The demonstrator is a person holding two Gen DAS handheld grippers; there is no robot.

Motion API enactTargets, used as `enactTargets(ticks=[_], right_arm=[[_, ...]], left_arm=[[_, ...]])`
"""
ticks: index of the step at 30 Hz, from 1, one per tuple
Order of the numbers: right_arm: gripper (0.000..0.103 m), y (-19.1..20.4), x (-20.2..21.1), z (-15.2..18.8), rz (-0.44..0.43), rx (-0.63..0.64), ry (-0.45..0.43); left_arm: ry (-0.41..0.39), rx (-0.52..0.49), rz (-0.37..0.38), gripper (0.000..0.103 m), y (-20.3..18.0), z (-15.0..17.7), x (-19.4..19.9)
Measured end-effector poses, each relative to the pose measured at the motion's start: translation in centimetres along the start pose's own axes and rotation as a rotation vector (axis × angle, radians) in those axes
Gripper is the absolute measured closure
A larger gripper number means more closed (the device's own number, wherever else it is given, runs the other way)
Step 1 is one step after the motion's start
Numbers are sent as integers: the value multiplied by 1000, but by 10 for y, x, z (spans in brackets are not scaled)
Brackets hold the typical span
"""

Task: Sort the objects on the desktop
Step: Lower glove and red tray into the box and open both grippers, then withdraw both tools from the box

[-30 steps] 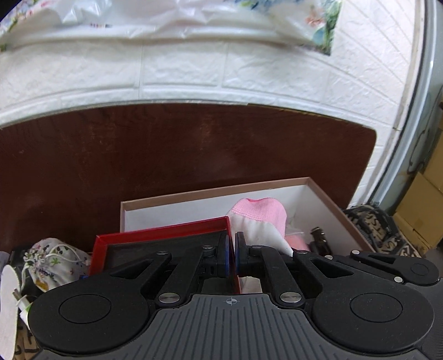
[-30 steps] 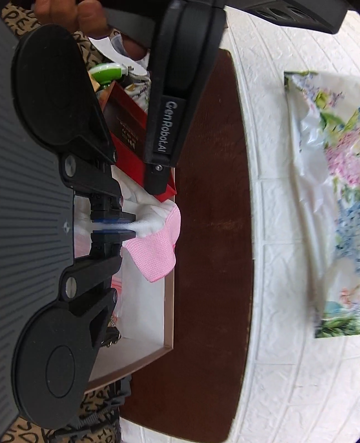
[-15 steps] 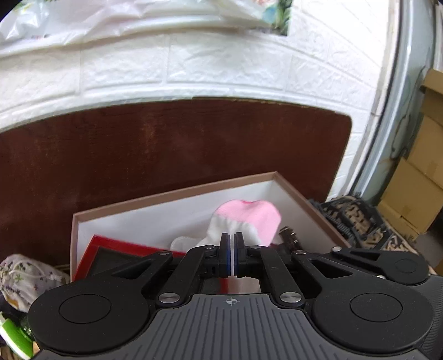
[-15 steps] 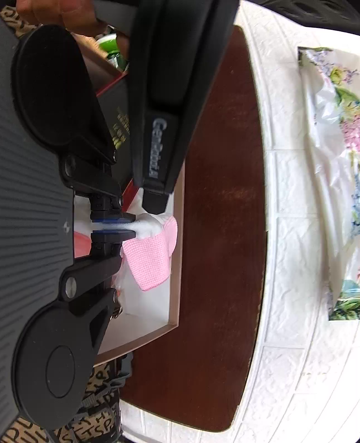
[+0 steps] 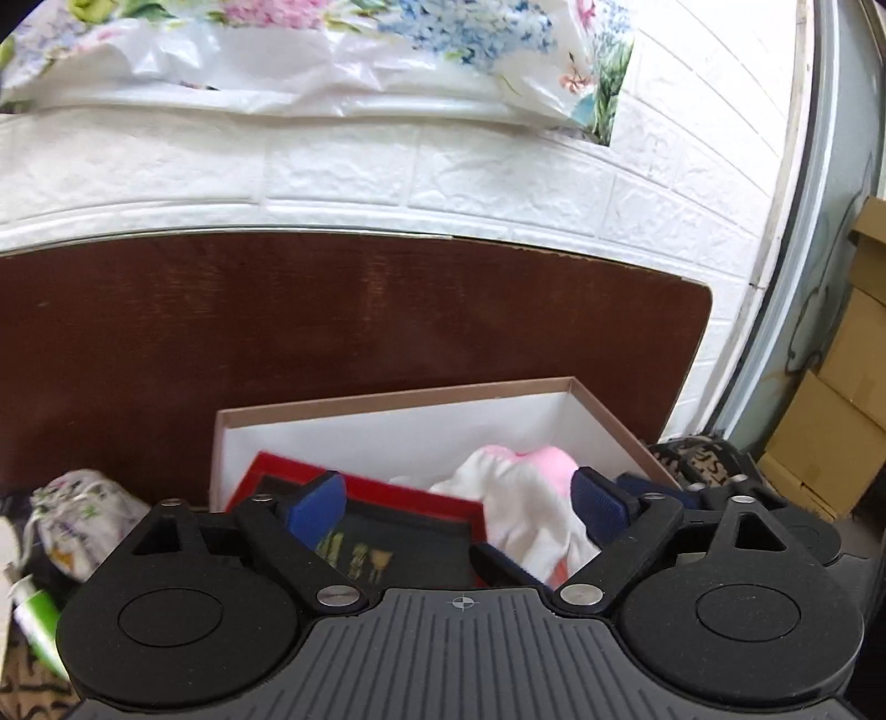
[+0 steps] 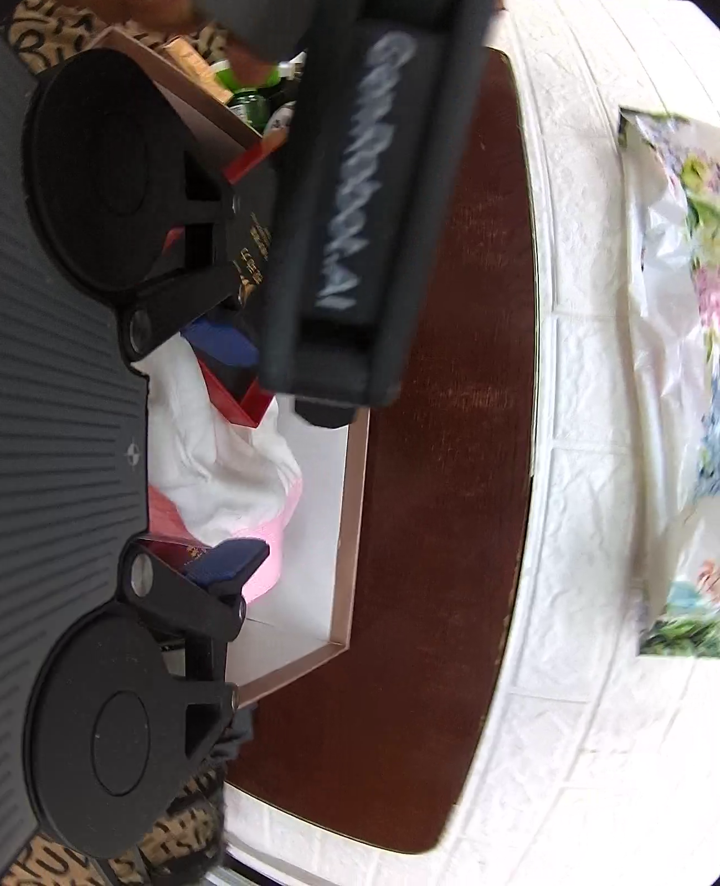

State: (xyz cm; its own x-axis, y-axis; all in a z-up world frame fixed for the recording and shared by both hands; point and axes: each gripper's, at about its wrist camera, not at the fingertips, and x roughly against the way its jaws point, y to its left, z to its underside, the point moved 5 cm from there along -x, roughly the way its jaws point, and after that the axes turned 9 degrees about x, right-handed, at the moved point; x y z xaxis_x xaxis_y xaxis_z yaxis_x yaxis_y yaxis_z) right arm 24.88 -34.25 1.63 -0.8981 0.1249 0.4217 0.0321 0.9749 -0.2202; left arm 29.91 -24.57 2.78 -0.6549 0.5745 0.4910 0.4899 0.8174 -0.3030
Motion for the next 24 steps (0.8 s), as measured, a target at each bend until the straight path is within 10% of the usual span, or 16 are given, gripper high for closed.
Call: enactTargets(ticks=[9,17,21,24], right_arm=[[12,24,38,0,-51,12,-52],[65,47,34,8,-124,48,38],[69,40,25,9,-89,22,71],[71,27,20,11,-31,-28,91]], left_arm=[[4,129,-122,3,53,5,24],[119,141,-85,32,58,15,4],[173,151,-35,41,53,21,-7],[153,146,-39,28,49,24,-5]])
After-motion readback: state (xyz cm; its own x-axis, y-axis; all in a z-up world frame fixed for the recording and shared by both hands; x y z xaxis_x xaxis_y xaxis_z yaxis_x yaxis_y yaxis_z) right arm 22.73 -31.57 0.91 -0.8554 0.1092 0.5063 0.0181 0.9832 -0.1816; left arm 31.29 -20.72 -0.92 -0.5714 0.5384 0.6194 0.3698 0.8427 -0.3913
